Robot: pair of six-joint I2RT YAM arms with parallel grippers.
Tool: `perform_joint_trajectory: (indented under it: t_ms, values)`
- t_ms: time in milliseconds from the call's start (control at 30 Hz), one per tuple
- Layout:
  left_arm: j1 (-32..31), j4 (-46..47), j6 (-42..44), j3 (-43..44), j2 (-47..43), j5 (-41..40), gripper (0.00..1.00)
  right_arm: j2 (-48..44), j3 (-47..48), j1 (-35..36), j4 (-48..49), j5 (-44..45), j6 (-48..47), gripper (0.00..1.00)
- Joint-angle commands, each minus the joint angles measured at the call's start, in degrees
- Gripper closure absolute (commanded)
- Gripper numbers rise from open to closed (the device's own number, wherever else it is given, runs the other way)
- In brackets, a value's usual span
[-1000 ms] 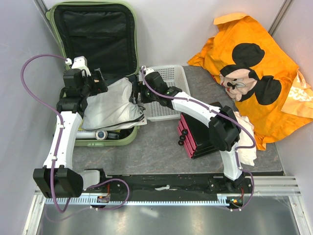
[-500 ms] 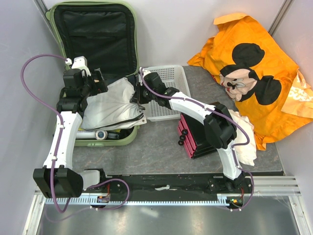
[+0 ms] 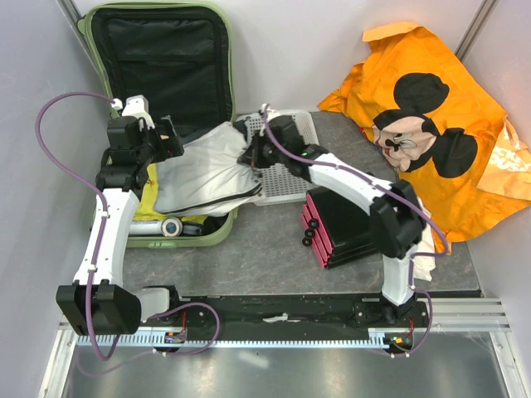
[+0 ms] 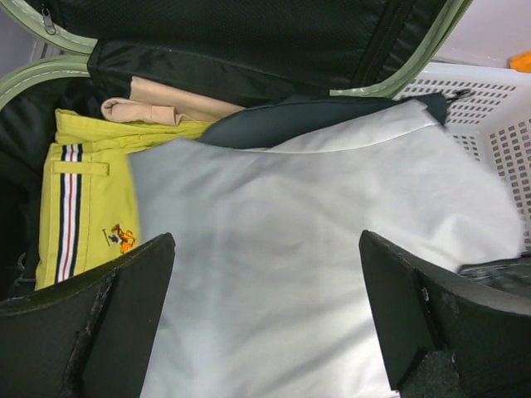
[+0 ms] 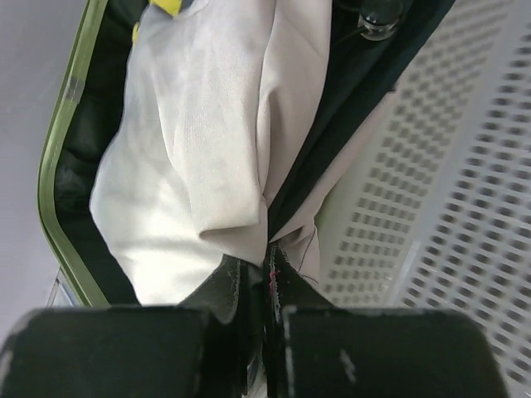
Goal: Open, take out, and arrange the luggage
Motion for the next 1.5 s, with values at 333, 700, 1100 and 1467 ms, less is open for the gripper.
perform_joint_trajectory:
  t_ms: [333, 700, 1100, 1467]
  values:
    - [-0.2, 6.1, -5.7, -2.0, 0.7, 11.1, 0.01, -18.8, -16.3, -12.0, 4.8, 11.4, -0.4, 1.0]
    - [7.4, 12.3, -19.2, -8.0, 10.9, 30.2, 0.01, -24.9, -25.2, -11.7, 6.0, 8.5, 1.0, 1.0]
    - [5.5, 21.2, -25.8, -14.8, 17.5, 40.4, 0.02, -27.0, -30.1, -8.9, 9.0, 6.5, 2.5, 1.0]
    - [-0.3, 22.9, -19.8, -6.9, 16.0, 37.8, 0.99, -29.7, -34.2, -4.3, 17.0, 5.6, 5.7, 1.0]
